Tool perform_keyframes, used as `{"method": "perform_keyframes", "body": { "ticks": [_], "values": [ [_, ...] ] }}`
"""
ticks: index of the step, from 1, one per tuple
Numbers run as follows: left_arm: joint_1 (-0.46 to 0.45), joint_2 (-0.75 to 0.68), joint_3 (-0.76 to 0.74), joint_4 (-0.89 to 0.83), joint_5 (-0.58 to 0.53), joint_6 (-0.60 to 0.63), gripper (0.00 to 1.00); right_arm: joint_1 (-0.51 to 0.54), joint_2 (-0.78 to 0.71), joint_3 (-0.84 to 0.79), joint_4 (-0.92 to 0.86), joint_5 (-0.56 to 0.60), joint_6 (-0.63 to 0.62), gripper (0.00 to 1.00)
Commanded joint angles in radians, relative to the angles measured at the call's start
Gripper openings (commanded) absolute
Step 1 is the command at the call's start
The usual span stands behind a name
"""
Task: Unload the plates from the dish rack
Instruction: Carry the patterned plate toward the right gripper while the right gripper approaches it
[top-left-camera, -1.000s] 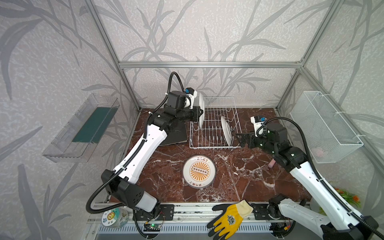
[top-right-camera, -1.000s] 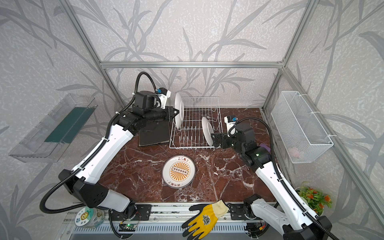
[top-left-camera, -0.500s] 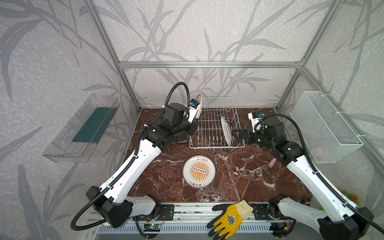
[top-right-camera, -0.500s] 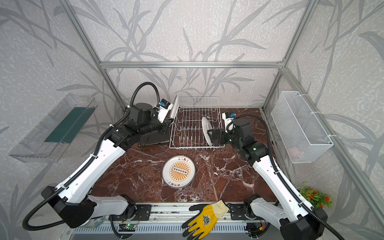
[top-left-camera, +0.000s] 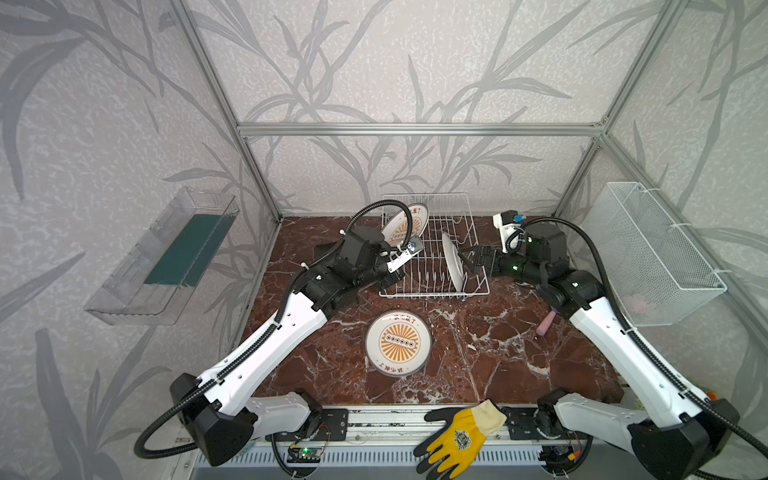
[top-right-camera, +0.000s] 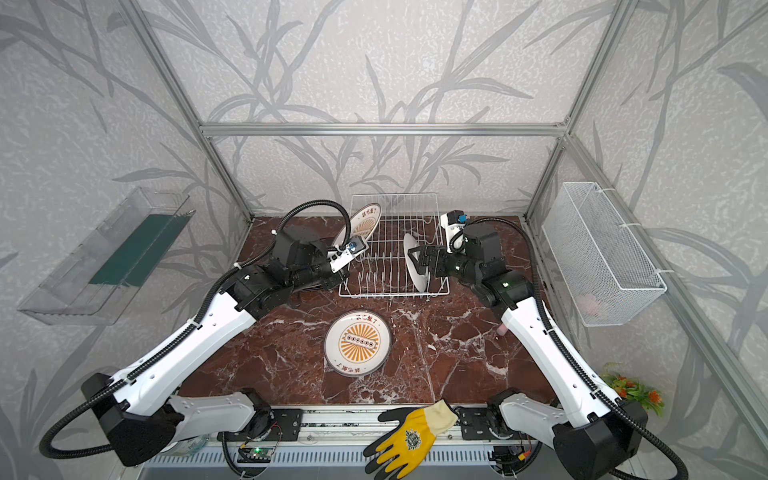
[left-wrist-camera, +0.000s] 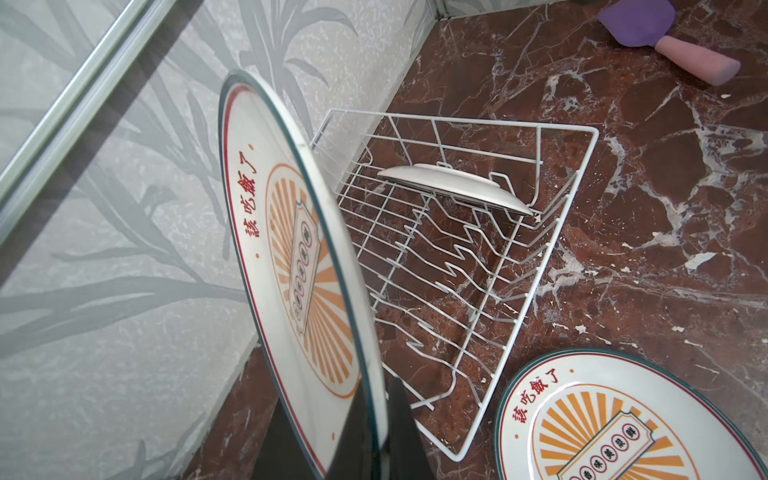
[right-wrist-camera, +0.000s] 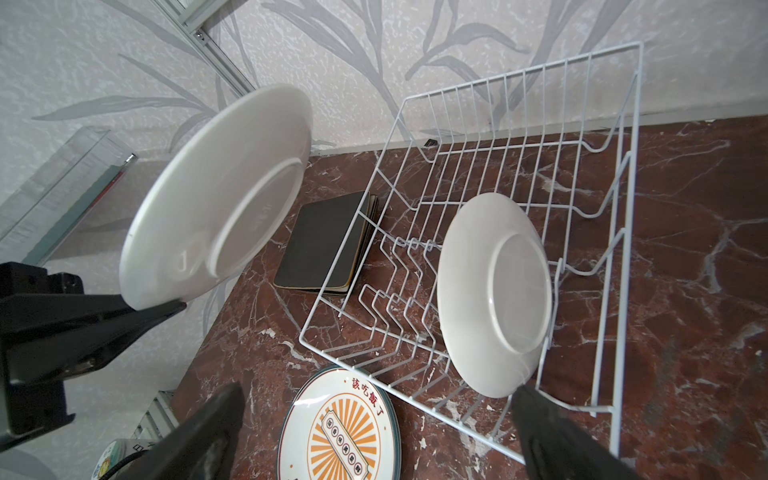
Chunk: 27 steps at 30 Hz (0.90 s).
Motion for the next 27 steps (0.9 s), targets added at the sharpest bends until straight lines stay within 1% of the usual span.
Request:
{"method": "perform_keyframes", "body": {
  "ticks": [1, 4, 10, 13, 19, 21, 22, 23, 27],
  "values": [
    [-0.026, -0.007, -0.024, 0.118, -0.022, 0.16, 0.0, -0.003, 0.027, 0.057, 0.017, -0.069, 0.038, 1.0],
    [-0.049, 0.005, -0.044, 0.142, -0.041, 0.225, 0.0, -0.003, 0.052, 0.086, 0.021, -0.092, 0.063, 0.99],
    [-0.1, 0.026, -0.085, 0.157, -0.143, 0.357, 0.0, -0.003, 0.064, 0.072, 0.078, -0.105, 0.12, 0.96],
    [-0.127, 0.03, -0.109, 0.181, -0.19, 0.4, 0.0, -0.004, 0.087, 0.074, 0.082, -0.116, 0.151, 0.94],
    [-0.174, 0.036, -0.164, 0.283, -0.26, 0.467, 0.0, -0.002, 0.149, 0.099, 0.058, -0.124, 0.195, 0.84],
    [-0.183, 0.045, -0.173, 0.302, -0.275, 0.474, 0.0, -0.001, 0.175, 0.116, 0.033, -0.122, 0.194, 0.78],
    [-0.188, 0.051, -0.173, 0.305, -0.28, 0.513, 0.0, 0.0, 0.182, 0.119, 0.032, -0.121, 0.195, 0.76],
    [-0.193, 0.056, -0.176, 0.311, -0.288, 0.524, 0.0, 0.001, 0.187, 0.117, 0.036, -0.12, 0.222, 0.73],
    [-0.211, 0.07, -0.188, 0.333, -0.31, 0.565, 0.0, 0.009, 0.208, 0.117, 0.026, -0.092, 0.239, 0.65]
  ]
}}
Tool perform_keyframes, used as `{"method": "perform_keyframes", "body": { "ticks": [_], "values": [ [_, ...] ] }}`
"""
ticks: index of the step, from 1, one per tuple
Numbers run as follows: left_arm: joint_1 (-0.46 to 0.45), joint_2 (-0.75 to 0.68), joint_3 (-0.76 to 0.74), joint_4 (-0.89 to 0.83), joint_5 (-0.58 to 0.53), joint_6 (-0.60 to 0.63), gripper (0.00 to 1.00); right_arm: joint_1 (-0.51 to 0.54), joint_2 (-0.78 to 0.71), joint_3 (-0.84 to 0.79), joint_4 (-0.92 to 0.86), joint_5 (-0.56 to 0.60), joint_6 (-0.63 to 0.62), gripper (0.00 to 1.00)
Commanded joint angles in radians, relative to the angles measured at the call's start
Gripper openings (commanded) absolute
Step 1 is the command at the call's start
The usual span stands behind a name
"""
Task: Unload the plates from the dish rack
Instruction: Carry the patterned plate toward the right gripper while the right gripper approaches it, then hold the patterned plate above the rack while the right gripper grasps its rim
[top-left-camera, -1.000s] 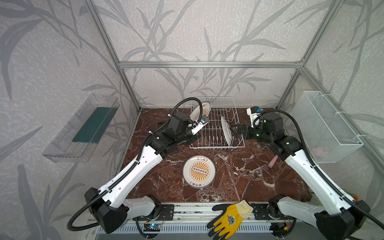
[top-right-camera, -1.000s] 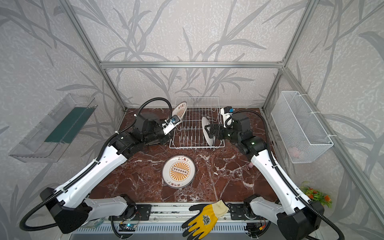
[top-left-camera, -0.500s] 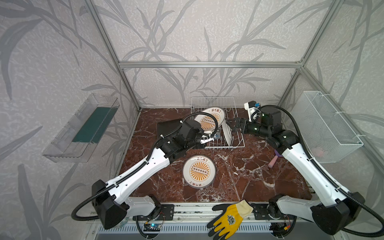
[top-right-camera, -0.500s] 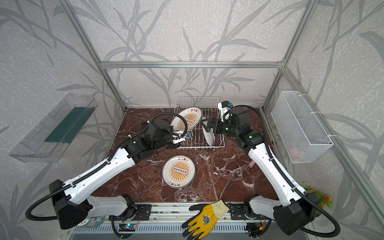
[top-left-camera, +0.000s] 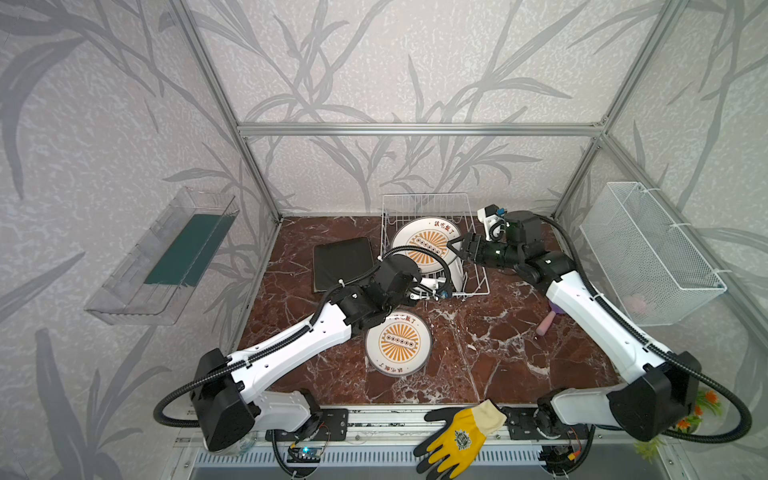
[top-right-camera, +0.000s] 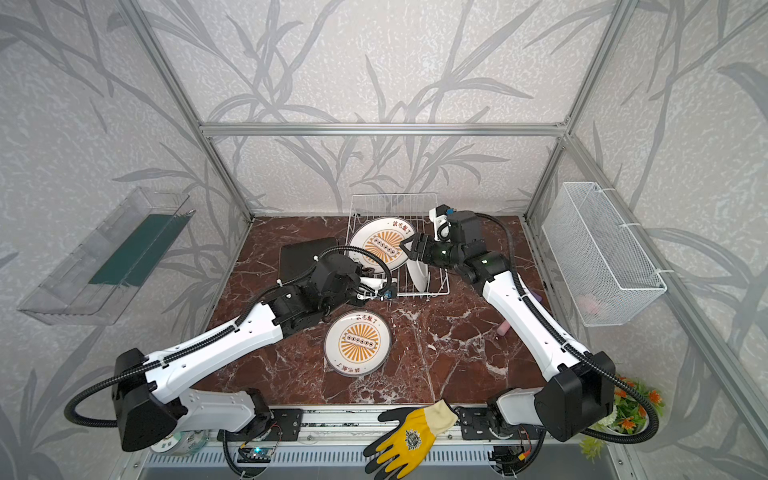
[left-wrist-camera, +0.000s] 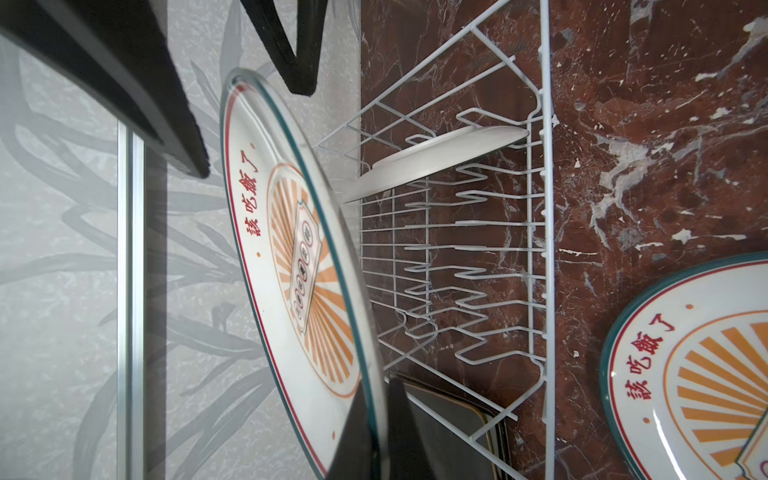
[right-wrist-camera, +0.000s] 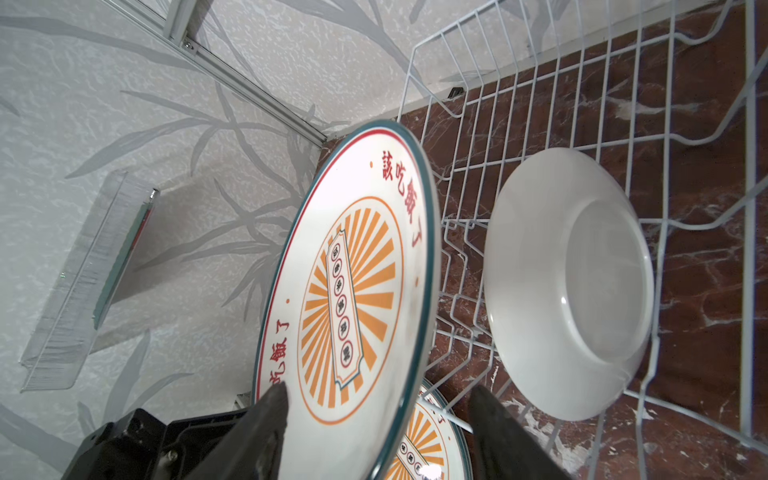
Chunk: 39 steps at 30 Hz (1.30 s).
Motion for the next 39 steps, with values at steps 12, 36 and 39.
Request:
{"method": "perform_keyframes", "body": {
  "ticks": [12, 36, 39],
  "values": [
    [-0.044, 0.011, -0.056, 0.199, -0.098, 0.107, 0.0, 0.015, 0.057, 0.032, 0.001, -0.013, 0.068, 0.37],
    [-0.046, -0.02, -0.064, 0.211, -0.127, -0.134, 0.74, -0.022, 0.002, -0.065, 0.148, -0.057, 0.158, 0.0],
    [-0.028, -0.066, -0.052, 0.17, -0.056, -0.27, 0.82, -0.037, -0.014, -0.086, 0.166, -0.067, 0.162, 0.0]
  ]
}}
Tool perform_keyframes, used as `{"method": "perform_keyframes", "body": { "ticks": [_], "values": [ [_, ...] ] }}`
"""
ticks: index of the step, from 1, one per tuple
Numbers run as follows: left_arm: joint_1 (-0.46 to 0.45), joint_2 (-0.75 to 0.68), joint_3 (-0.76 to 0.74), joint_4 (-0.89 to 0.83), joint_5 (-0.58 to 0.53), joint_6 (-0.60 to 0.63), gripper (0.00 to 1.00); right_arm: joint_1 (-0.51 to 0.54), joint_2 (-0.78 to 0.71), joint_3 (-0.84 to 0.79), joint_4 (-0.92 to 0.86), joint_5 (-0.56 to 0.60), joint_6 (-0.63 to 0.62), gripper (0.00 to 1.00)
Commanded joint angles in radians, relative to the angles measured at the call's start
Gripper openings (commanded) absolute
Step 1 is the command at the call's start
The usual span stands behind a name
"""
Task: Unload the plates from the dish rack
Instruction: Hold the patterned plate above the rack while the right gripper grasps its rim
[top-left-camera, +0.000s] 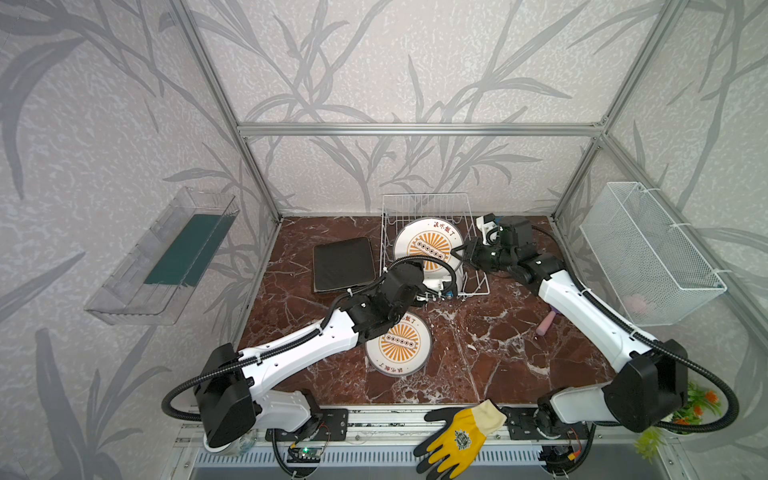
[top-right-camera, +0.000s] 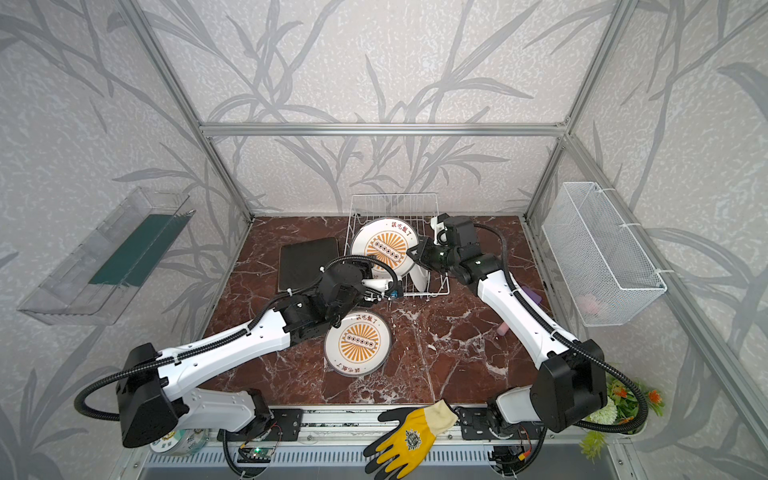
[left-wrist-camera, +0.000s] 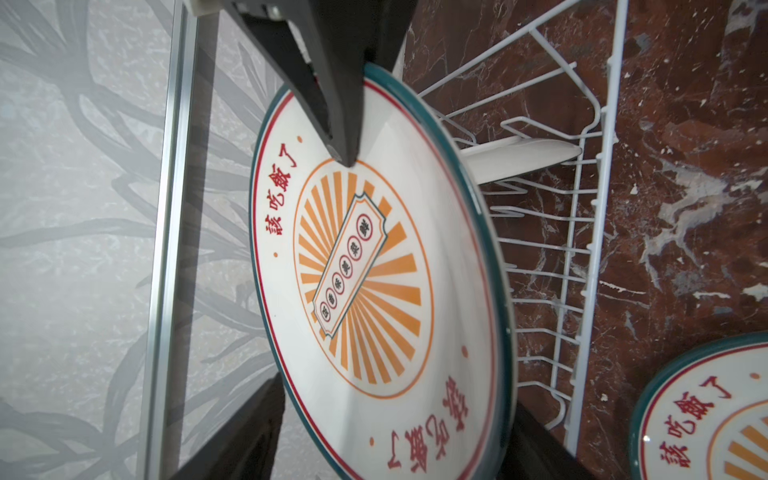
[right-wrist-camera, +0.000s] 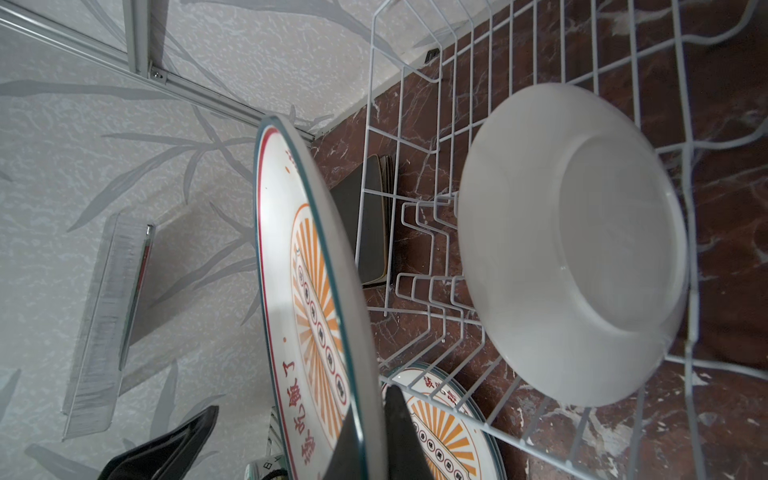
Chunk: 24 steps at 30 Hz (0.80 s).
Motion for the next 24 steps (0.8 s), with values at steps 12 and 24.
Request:
{"method": "perform_keyframes", "body": {
  "ticks": [12, 24],
  "values": [
    [0.397, -0.248, 0.079, -0.062, 0.537, -0.968, 0.95, -0.08, -0.125, -0.099, 0.19, -0.077, 0.023, 0.0],
    [0.652, -0.092, 0.202, -0.098, 1.074, -1.411, 0.95, -0.089, -0.164, -0.145, 0.26, -0.121, -0.024, 0.0]
  ]
}}
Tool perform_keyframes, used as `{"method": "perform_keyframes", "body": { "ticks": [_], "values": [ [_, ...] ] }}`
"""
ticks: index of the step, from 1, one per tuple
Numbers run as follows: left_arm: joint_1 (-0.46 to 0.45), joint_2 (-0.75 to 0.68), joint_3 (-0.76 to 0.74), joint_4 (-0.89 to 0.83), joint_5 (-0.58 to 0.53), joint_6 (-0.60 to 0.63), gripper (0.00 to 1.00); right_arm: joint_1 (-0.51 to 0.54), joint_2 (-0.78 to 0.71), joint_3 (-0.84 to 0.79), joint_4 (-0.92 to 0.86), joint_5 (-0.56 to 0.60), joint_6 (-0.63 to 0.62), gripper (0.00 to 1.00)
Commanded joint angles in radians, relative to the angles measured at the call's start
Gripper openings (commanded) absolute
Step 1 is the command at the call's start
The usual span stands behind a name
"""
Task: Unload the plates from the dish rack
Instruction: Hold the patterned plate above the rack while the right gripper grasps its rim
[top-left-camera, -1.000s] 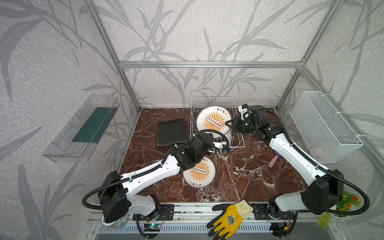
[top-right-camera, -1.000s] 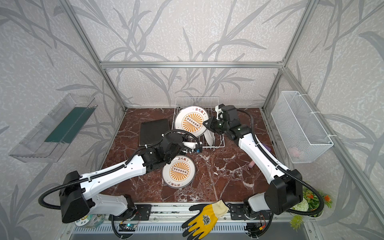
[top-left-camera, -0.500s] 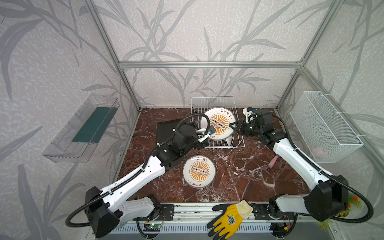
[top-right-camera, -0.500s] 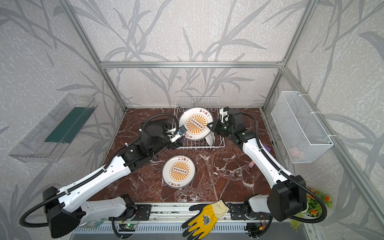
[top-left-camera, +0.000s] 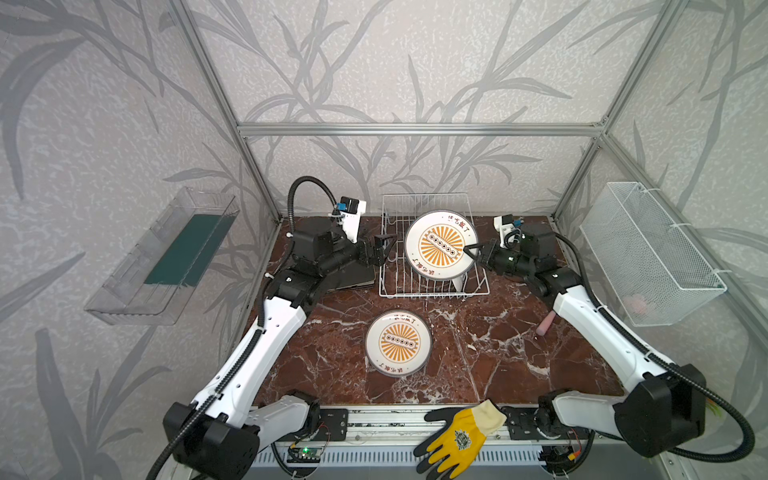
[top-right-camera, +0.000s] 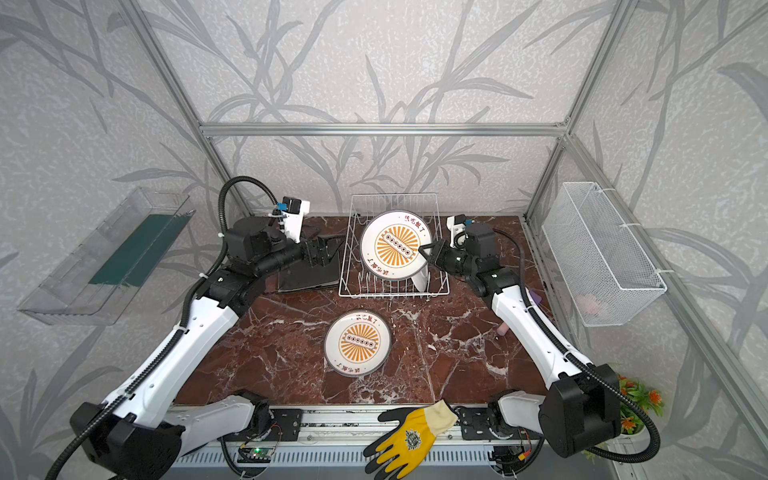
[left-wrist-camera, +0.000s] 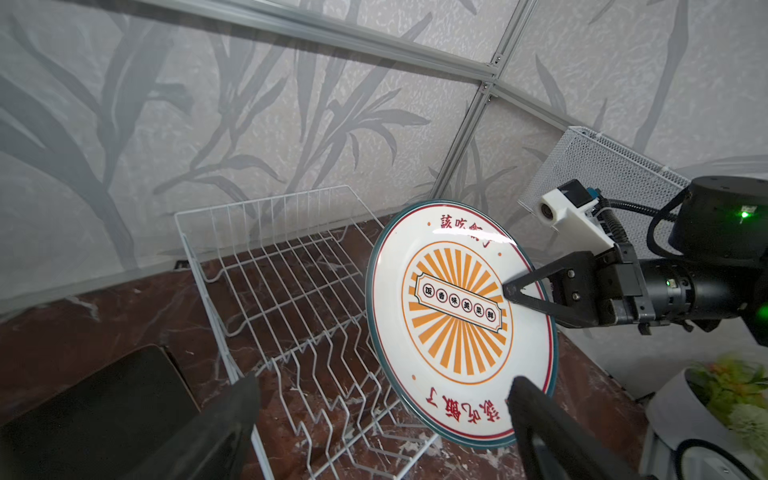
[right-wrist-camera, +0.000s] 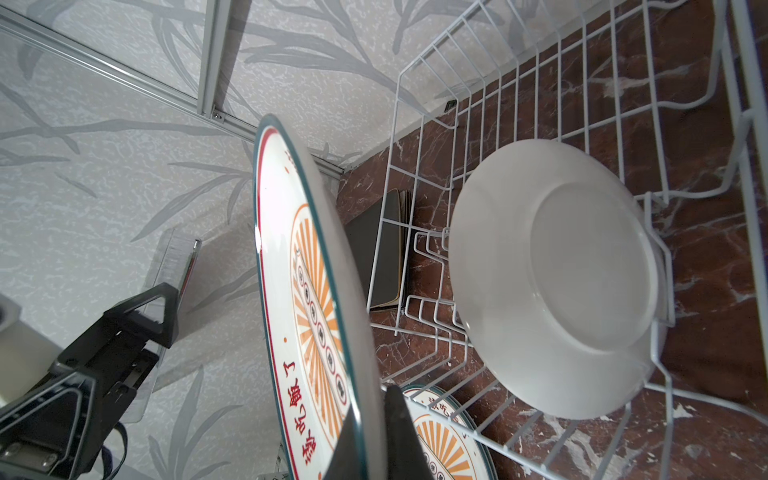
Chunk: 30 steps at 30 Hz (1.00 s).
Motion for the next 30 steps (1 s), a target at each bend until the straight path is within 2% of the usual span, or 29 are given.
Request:
{"method": "perform_keyframes", "body": {
  "ticks": [1, 10, 24, 30],
  "values": [
    [0.032, 0.052, 0.069, -0.027, 0.217, -0.164, 0.95, -0.002, -0.038, -0.004, 0.095, -0.044, -0.021, 0.0],
    [0.029, 0.212, 0.117, -0.043, 0.471, -0.235, 0.92, -0.002, -0.02, 0.007, 0.117, -0.094, -0.028, 0.0],
    [0.011, 0.269, 0.143, -0.097, 0.476, -0.209, 0.88, 0.006, 0.011, 0.017, 0.148, -0.151, -0.024, 0.0],
    [-0.016, 0.29, 0.158, -0.11, 0.487, -0.202, 0.73, 0.007, 0.009, 0.029, 0.125, -0.158, -0.05, 0.0]
  ]
}}
